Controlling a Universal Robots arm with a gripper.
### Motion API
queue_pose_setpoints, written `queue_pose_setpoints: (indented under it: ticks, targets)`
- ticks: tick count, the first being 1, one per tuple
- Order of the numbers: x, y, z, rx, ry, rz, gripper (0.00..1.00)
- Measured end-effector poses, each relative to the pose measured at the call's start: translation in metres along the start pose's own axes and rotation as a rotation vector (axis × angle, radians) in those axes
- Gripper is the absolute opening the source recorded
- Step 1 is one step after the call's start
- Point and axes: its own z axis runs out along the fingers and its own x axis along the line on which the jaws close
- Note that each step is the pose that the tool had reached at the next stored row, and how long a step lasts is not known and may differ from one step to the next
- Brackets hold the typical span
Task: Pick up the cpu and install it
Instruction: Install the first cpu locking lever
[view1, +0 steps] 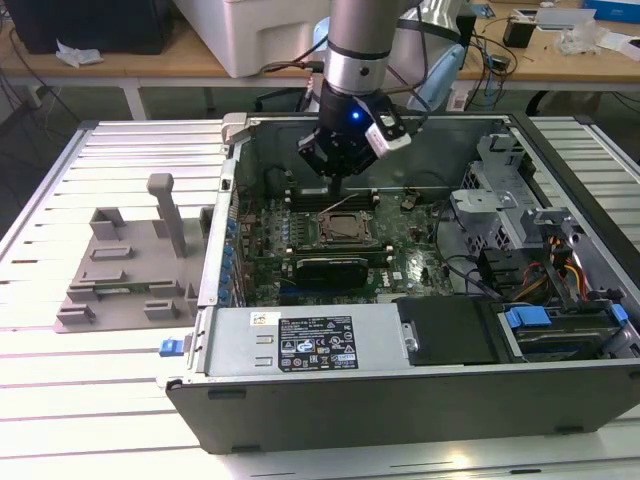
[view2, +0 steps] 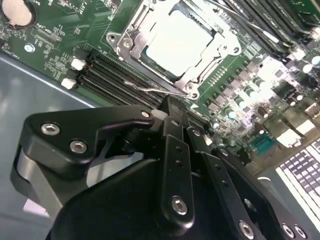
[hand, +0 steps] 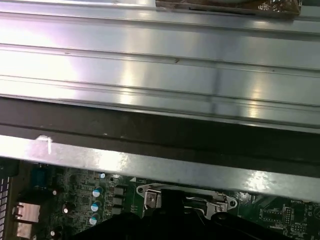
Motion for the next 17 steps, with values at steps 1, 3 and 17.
queue_pose_setpoints:
  ticks: [1, 3, 17]
  targets:
    - [-0.0002, 0.0004, 0.0039, 0.0001, 0.0, -0.003, 0.11]
    - [-0.0006, 0.0015, 0.0078, 0.0003, 0.0, -0.005, 0.11]
    - [-0.0192, 0.0042, 0.0218, 0.0004, 0.0073, -0.016, 0.11]
